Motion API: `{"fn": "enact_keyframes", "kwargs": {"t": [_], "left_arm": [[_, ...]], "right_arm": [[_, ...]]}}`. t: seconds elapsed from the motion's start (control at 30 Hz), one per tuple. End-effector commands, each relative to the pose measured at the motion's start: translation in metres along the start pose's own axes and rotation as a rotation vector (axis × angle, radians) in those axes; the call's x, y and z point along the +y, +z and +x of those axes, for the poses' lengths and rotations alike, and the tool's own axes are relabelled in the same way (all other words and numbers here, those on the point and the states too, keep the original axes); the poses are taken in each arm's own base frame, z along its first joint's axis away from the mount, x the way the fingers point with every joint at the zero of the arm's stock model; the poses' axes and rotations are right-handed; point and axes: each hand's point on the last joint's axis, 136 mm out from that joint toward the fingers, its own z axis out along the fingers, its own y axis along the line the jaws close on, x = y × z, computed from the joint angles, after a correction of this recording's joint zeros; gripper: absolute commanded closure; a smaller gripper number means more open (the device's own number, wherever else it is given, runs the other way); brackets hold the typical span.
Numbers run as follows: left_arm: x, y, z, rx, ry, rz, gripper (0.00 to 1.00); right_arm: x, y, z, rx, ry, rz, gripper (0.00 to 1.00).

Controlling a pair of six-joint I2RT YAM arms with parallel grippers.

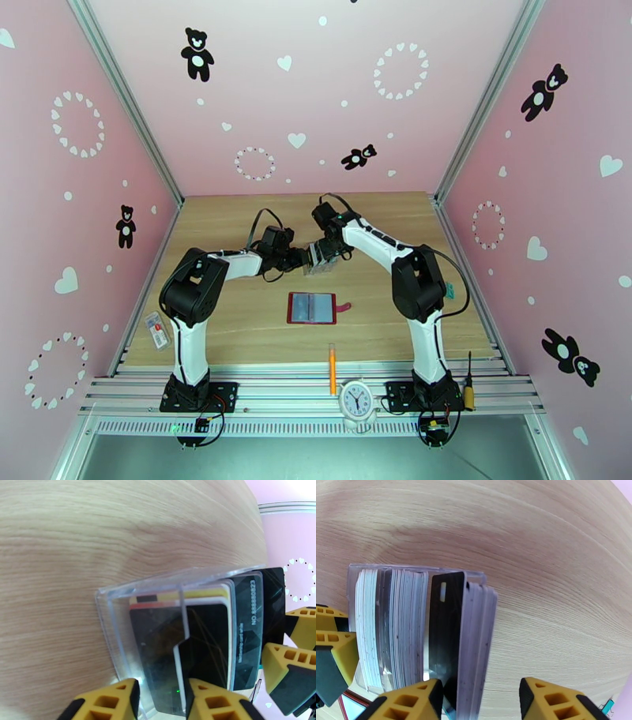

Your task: Put the credit cards into the card holder

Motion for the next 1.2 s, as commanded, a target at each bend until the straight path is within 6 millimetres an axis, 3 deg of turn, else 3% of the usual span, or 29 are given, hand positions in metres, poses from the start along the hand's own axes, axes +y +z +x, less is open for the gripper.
{"fn": "enact_keyframes", "kwargs": {"t": [0.0,0.33,0.43,0.67,1.17], "left_arm": [[0.019,0.005,0.010,0.043,-0.025,-0.054,0.62],[0.019,0.006,0.011,0.046,-0.026,-0.056,0.62],[0.020,0.006,0.011,0.046,-0.027,-0.057,0.62],[0.020,0.007,0.011,0.048,-0.027,-0.057,0.62],[0.021,0.006,0.012,0.051,-0.028,-0.064,0.62]], "right_arm": [[-0.011,-0.006,-0.002,0.010,-0.017,0.051,0.44],[-0.004,-0.006,-0.003,0.017,-0.023,0.014,0.49],[-0.002,-0.007,-0.004,0.013,-0.022,0.003,0.59],[0.000,-0.010,-0.004,0.010,-0.020,-0.017,0.72],[0.015,-0.035,-0.003,-0.016,0.014,-0.127,0.89]]}}
